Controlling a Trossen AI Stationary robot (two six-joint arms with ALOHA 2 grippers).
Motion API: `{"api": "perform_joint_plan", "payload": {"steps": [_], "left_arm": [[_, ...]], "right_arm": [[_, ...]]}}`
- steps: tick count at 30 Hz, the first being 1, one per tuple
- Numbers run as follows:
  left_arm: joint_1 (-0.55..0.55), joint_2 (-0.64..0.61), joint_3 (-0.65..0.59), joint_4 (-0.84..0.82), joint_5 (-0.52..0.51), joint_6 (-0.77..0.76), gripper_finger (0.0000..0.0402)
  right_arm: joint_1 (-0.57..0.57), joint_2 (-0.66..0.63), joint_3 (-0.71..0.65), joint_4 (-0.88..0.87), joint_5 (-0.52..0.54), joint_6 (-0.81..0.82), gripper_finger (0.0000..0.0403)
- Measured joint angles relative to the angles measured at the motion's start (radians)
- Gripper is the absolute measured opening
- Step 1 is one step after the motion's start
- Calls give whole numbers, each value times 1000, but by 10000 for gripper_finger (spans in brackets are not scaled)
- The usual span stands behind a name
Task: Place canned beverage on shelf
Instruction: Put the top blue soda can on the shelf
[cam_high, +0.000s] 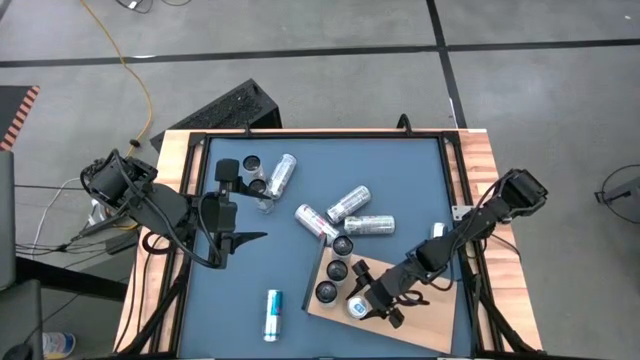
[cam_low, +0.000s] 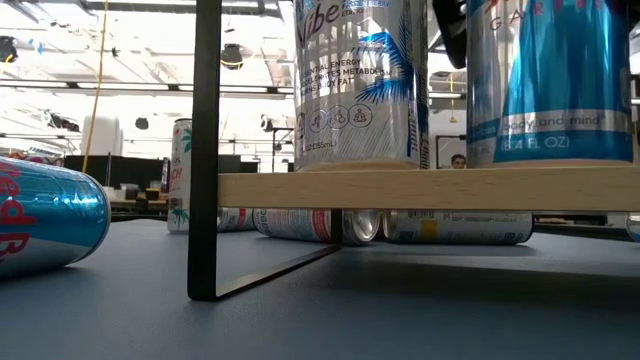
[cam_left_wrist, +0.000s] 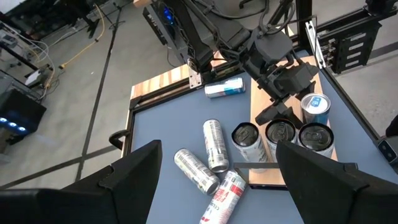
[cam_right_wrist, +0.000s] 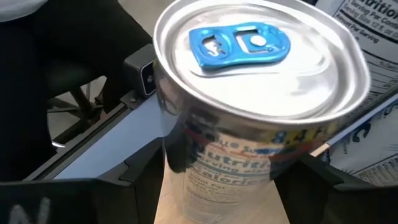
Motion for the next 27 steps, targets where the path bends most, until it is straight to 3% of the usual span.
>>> {"api": "perform_joint_plan", "payload": {"steps": [14,27], "left_arm": [[0,0,0,0,1,9,303],[0,0,0,0,2,8,303]], "right_arm": [[4,-1,25,-1,1,0,266],[22,-3,106,-263,-1,142,266]]}}
